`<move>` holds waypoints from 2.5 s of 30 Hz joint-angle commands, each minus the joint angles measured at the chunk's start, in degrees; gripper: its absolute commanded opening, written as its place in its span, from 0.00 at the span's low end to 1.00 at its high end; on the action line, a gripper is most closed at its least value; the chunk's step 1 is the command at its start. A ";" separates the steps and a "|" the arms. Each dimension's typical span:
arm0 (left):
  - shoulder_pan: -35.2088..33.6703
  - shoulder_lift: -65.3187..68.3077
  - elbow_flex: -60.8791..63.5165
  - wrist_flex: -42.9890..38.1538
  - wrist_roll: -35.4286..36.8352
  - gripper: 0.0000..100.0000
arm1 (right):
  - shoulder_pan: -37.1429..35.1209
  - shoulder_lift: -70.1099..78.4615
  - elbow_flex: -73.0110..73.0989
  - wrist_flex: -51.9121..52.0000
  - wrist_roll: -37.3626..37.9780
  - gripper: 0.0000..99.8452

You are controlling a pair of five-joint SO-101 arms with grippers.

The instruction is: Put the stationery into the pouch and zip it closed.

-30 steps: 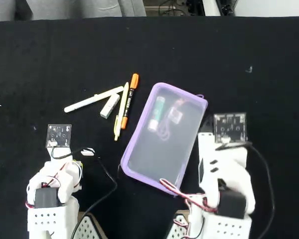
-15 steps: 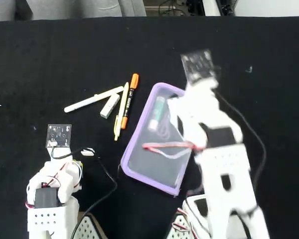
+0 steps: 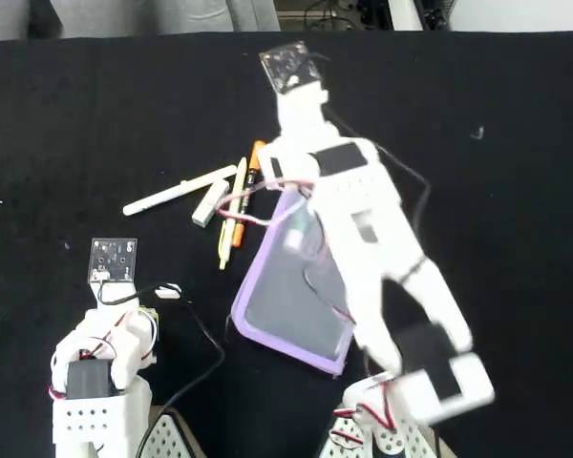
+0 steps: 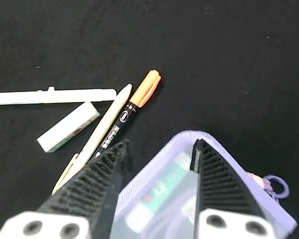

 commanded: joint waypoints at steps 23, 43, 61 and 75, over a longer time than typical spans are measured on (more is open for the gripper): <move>0.13 -0.44 1.27 0.00 -0.62 0.06 | 3.78 50.24 -72.75 47.56 0.09 0.20; 0.13 -0.44 1.27 0.00 -0.62 0.06 | 24.35 37.49 -40.40 47.56 18.99 0.20; 0.13 -0.44 1.27 0.00 -0.62 0.06 | 7.91 26.59 -43.47 45.10 25.76 0.20; 0.13 -0.44 1.27 0.00 -0.62 0.06 | 3.78 34.59 -36.62 36.66 25.76 0.20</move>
